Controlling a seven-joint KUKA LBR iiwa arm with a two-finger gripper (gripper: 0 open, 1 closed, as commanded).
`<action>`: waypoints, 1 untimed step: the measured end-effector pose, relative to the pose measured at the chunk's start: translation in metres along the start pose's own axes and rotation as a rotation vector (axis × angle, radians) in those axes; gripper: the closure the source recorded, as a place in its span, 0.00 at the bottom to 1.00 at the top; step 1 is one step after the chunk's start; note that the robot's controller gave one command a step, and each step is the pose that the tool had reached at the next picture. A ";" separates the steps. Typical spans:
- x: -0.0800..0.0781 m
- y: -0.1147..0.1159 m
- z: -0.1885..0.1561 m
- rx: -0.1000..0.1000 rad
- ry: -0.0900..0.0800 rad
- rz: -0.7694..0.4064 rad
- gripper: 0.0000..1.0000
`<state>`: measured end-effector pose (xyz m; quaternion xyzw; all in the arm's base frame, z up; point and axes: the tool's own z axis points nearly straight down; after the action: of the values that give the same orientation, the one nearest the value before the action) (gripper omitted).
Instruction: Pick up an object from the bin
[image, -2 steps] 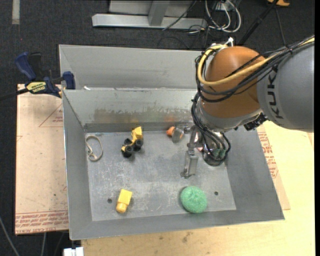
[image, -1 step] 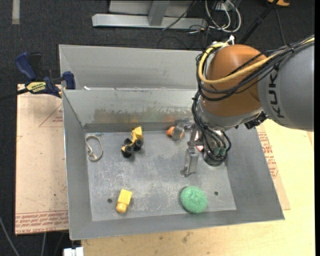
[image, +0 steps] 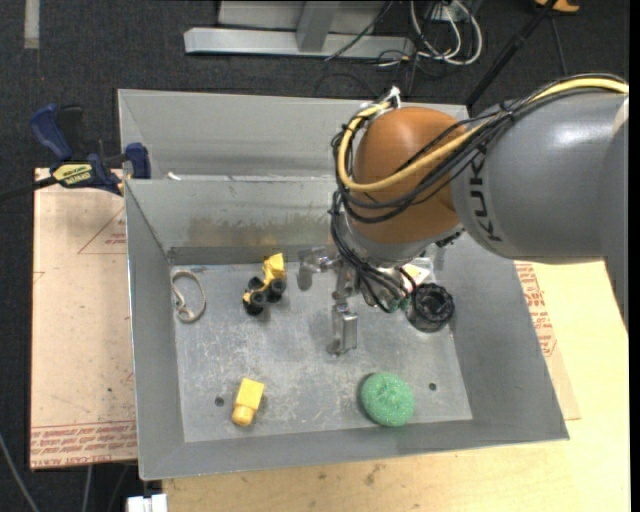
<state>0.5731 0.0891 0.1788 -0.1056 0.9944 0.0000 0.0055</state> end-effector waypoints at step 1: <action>-0.053 0.088 0.022 -0.004 0.005 -0.296 0.00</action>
Offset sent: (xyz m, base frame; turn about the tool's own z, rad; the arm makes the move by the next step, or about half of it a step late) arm 0.0791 0.0270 -0.0409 -0.2694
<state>0.6068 0.1860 0.1570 -0.2509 0.9680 0.0010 0.0026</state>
